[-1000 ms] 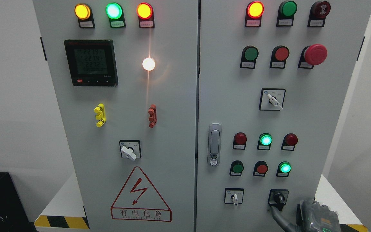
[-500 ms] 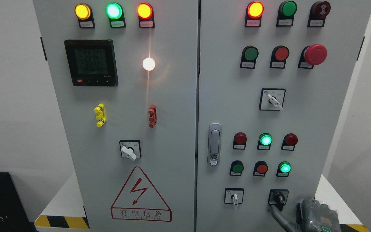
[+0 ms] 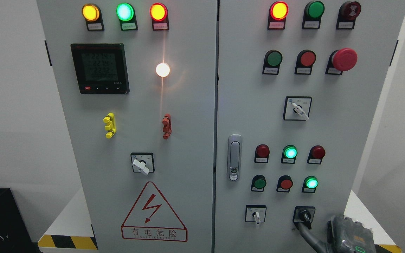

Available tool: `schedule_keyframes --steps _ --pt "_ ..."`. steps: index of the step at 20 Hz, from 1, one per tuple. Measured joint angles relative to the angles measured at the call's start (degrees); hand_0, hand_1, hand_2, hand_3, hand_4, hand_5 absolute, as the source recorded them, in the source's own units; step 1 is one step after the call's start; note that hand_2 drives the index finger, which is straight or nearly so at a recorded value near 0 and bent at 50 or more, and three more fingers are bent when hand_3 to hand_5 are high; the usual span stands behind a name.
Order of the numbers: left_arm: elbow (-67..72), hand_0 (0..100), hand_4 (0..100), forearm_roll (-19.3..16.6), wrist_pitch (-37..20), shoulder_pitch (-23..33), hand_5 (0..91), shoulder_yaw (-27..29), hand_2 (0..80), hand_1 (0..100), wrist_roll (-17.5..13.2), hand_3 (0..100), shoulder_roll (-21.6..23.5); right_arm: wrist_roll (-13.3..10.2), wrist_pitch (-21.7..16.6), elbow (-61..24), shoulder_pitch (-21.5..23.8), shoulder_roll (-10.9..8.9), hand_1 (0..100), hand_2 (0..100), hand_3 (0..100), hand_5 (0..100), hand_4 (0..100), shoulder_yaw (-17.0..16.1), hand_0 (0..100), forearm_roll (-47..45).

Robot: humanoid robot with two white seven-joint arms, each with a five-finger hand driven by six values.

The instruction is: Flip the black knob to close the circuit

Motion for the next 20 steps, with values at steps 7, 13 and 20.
schedule_keyframes --steps 7,13,20 --pt "0.0 12 0 0.0 0.0 0.0 0.0 0.0 0.0 56 0.2 0 0.0 -0.1 -0.1 0.1 -0.1 -0.02 0 90 100 96 97 -0.8 0 -0.4" --pt "0.0 12 0 0.0 0.0 0.0 0.0 0.0 0.0 56 0.1 0 0.0 -0.1 0.1 0.1 -0.2 -0.03 0 90 100 96 97 -1.1 0 -0.6" --pt "0.0 12 0 0.0 0.0 0.0 0.0 0.0 0.0 56 0.0 0 0.0 -0.1 0.2 -0.3 -0.6 -0.04 0 90 100 96 97 -1.4 0 -0.9"
